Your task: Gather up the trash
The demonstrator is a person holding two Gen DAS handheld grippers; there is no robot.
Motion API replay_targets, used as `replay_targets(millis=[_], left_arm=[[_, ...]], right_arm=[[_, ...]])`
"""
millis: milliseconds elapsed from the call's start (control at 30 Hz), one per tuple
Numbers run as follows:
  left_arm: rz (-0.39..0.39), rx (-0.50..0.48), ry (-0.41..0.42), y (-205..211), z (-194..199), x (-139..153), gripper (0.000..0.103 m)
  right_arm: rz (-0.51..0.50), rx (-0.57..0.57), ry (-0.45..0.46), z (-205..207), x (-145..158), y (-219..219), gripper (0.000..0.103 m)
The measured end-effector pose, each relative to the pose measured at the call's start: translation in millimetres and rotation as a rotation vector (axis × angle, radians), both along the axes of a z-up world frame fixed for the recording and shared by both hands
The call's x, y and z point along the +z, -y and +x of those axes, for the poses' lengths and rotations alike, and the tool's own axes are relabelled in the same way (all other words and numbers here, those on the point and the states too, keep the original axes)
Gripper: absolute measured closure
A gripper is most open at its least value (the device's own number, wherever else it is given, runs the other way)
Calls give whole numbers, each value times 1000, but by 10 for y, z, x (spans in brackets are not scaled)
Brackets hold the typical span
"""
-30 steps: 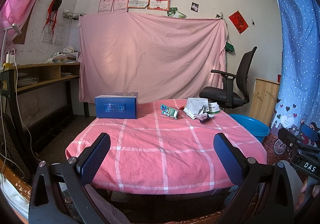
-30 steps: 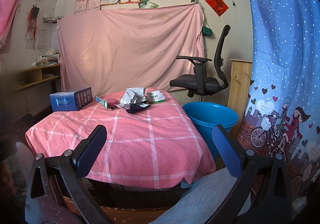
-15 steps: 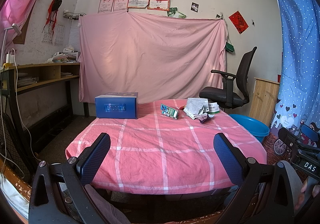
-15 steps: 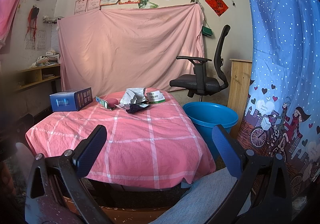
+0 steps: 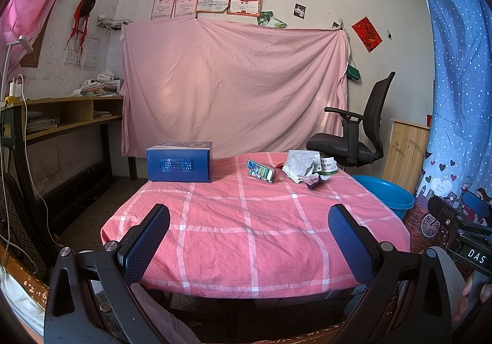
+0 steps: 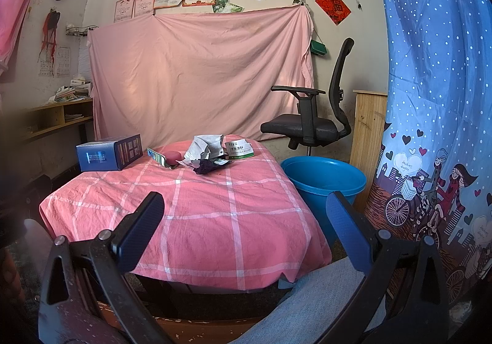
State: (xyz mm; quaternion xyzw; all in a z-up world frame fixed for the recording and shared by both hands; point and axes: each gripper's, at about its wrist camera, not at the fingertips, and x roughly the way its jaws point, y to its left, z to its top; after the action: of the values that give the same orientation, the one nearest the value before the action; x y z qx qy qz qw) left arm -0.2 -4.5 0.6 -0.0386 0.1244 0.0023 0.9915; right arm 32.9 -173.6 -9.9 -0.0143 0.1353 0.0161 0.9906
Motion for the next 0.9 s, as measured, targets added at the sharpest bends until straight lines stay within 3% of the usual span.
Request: replay_targets(millis=[433,900], left_arm=[[-3,-8,-17,-7,49,14,2],[-50,15,13,-30,423,225,2]], right_arm=[[21,11,-5,35,23,-4,0],[-11,53,83,350,247,-36,0]])
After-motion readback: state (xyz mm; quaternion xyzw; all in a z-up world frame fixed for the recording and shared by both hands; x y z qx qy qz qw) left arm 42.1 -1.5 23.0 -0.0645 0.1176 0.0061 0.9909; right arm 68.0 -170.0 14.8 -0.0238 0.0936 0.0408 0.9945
